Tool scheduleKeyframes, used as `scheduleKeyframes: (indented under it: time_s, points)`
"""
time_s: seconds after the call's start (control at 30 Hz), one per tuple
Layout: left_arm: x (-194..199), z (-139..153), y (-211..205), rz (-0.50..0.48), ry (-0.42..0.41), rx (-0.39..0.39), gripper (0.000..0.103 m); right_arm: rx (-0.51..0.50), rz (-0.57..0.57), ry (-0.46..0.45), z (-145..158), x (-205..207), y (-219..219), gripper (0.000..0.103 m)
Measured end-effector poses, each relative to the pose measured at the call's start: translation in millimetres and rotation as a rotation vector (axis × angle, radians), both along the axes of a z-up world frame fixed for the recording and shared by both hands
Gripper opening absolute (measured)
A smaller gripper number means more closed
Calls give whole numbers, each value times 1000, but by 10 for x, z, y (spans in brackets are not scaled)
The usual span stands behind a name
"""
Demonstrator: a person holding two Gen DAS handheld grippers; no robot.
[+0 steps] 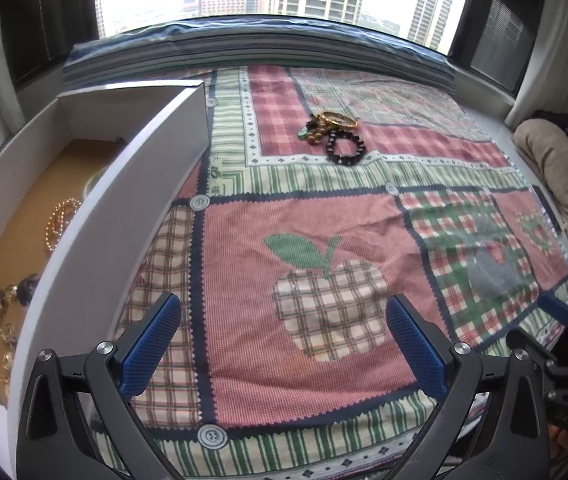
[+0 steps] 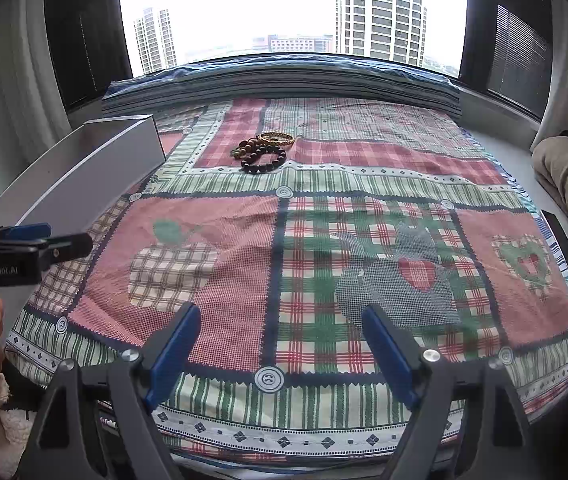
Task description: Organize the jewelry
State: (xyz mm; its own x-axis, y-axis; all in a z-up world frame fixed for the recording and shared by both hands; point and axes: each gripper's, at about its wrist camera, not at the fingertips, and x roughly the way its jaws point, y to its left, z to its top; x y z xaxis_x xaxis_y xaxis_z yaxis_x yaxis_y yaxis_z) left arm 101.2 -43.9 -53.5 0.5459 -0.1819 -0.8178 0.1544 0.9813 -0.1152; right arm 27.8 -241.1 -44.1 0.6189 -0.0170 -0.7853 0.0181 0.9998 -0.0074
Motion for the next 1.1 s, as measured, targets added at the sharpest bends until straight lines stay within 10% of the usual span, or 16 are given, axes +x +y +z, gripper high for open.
scheduleKeyframes:
  time_s: [0.53, 0.7, 1.1]
  points:
    - [1988, -68, -433, -42, 135, -127, 99, 89, -31, 20, -136, 115, -272, 84]
    - [2659, -439, -611, -25, 219, -67, 71, 98, -48, 16, -137, 115, -374, 84]
    - [3078, -907, -840, -9, 240, -63, 40, 119, -85, 66, -296, 147, -548, 84]
